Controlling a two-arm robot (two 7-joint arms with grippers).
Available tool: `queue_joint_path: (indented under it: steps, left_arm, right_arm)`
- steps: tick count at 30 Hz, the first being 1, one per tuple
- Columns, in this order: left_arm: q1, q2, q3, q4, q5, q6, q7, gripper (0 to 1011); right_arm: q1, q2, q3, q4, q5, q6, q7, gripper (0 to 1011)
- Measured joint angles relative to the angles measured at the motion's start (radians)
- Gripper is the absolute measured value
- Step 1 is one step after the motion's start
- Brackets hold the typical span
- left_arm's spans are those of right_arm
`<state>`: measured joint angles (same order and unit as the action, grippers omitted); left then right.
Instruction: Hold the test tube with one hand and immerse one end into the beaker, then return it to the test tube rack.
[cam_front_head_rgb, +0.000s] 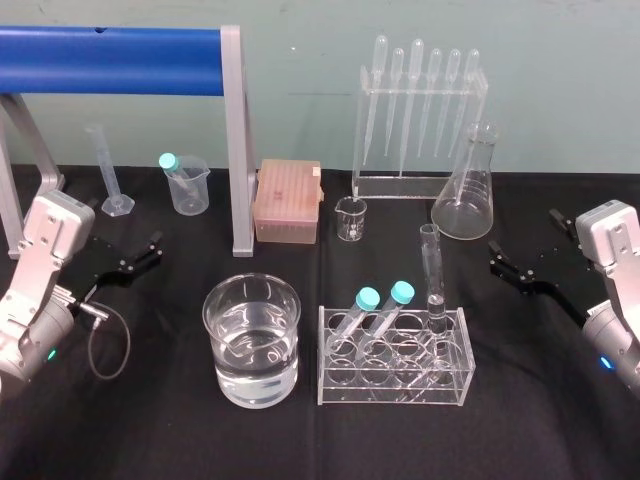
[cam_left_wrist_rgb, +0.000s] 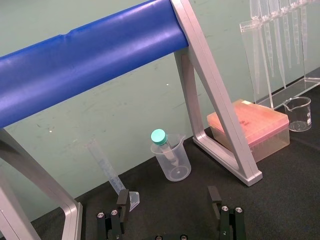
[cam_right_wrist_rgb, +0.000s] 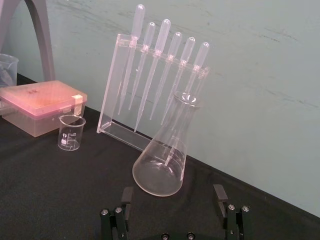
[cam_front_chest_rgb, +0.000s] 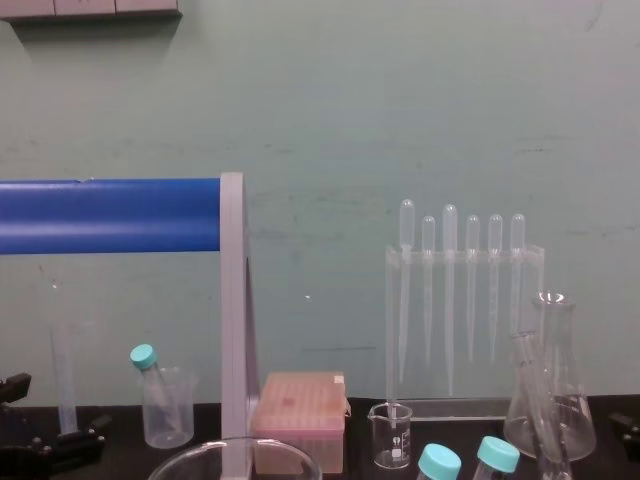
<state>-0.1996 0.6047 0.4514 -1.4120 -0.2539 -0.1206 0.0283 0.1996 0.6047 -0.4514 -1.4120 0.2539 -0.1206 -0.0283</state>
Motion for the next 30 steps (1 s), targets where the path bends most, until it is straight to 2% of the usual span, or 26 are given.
queue_joint_path:
  steps: [30]
  left_arm:
    - [0.000, 0.000, 0.000, 0.000, 0.000, 0.000, 0.000, 1000]
  right_arm:
    - [0.000, 0.000, 0.000, 0.000, 0.000, 0.000, 0.000, 1003]
